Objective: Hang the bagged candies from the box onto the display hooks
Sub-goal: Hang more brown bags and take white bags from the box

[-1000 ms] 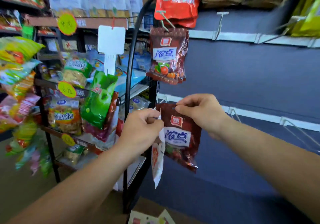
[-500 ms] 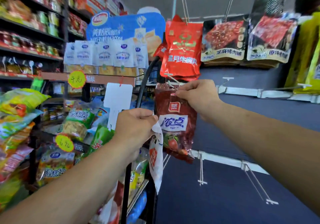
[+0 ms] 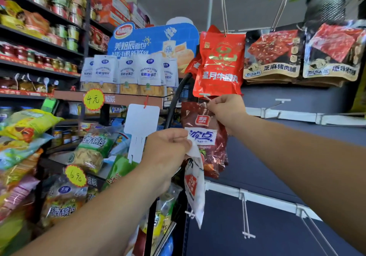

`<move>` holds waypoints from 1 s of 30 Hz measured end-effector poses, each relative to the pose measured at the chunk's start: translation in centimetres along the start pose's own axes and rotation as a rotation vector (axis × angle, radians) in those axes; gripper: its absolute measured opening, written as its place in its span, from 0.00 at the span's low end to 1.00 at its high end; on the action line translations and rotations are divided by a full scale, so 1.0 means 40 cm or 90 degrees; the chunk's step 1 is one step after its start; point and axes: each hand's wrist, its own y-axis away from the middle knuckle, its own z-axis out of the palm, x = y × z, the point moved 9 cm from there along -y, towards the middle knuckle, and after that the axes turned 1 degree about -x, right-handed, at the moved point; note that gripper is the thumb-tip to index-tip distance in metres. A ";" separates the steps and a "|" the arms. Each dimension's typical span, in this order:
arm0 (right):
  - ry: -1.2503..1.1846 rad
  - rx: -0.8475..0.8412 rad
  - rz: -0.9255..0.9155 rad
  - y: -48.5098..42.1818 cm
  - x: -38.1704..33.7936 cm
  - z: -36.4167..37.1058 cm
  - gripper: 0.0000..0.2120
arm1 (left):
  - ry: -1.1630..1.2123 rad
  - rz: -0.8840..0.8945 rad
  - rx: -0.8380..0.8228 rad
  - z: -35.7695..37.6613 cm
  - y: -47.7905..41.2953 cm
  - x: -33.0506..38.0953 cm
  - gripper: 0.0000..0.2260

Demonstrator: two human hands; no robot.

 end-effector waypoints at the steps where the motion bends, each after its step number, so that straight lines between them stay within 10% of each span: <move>1: 0.055 0.007 -0.009 -0.007 0.003 -0.004 0.07 | 0.004 0.002 0.000 0.005 0.004 0.002 0.10; 7: 0.383 0.050 -0.334 0.094 -0.084 -0.049 0.09 | 0.012 -0.008 0.005 0.029 0.029 0.002 0.10; 14: -0.006 -0.445 -0.058 0.408 0.014 -0.090 0.20 | 0.006 0.007 0.015 0.126 0.071 0.055 0.08; 21: -0.073 -0.057 -0.037 0.271 0.047 -0.350 0.07 | -0.045 0.084 -0.078 0.289 0.116 0.121 0.05; 26: -0.173 -0.048 0.013 0.224 0.048 -0.443 0.07 | -0.160 0.076 -0.124 0.350 0.093 0.099 0.21; 30: -0.108 -0.005 0.001 0.173 0.035 -0.489 0.07 | -0.137 0.068 -0.119 0.416 0.062 0.101 0.10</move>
